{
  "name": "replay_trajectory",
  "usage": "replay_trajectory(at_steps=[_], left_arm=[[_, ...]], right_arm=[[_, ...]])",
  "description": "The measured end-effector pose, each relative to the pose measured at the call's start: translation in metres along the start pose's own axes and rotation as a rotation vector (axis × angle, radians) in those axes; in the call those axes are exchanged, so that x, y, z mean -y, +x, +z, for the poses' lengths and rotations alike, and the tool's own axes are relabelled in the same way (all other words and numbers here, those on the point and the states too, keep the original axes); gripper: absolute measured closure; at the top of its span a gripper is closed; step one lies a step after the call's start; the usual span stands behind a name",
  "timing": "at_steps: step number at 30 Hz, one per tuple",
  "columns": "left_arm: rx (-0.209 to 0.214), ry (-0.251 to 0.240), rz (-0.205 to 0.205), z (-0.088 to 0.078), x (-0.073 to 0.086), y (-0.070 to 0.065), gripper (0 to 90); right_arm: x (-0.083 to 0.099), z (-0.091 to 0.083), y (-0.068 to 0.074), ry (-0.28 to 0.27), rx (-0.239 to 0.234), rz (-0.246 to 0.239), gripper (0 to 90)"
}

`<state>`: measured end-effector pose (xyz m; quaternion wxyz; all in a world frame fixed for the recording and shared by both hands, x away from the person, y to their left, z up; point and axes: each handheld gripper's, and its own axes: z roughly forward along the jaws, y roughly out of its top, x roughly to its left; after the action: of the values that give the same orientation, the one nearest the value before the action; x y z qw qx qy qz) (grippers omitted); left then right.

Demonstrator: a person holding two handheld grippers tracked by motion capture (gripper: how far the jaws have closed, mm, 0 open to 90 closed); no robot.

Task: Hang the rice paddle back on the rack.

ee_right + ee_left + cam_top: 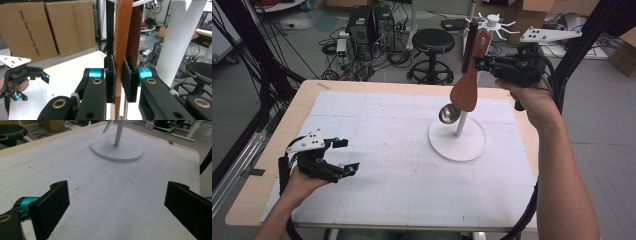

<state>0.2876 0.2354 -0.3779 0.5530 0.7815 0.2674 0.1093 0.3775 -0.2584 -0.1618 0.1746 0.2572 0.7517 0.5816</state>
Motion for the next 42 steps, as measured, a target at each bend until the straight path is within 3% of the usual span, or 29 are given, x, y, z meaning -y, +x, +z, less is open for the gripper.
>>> replay_trajectory(at_steps=[8, 18, 42], left_arm=[[0.002, 0.005, 0.001, 0.001, 0.0, -0.001, 6.6], [0.004, 0.006, -0.003, 0.001, 0.0, -0.001, 6.6], [0.008, 0.013, -0.003, 0.001, 0.0, -0.002, 6.6]], right_arm=[[0.007, -0.003, 0.0, -0.027, -0.005, 0.011, 81.1], [0.011, -0.004, 0.005, -0.029, 0.007, -0.003, 70.9], [0.039, -0.018, 0.022, -0.079, 0.087, 0.009, 22.2]])
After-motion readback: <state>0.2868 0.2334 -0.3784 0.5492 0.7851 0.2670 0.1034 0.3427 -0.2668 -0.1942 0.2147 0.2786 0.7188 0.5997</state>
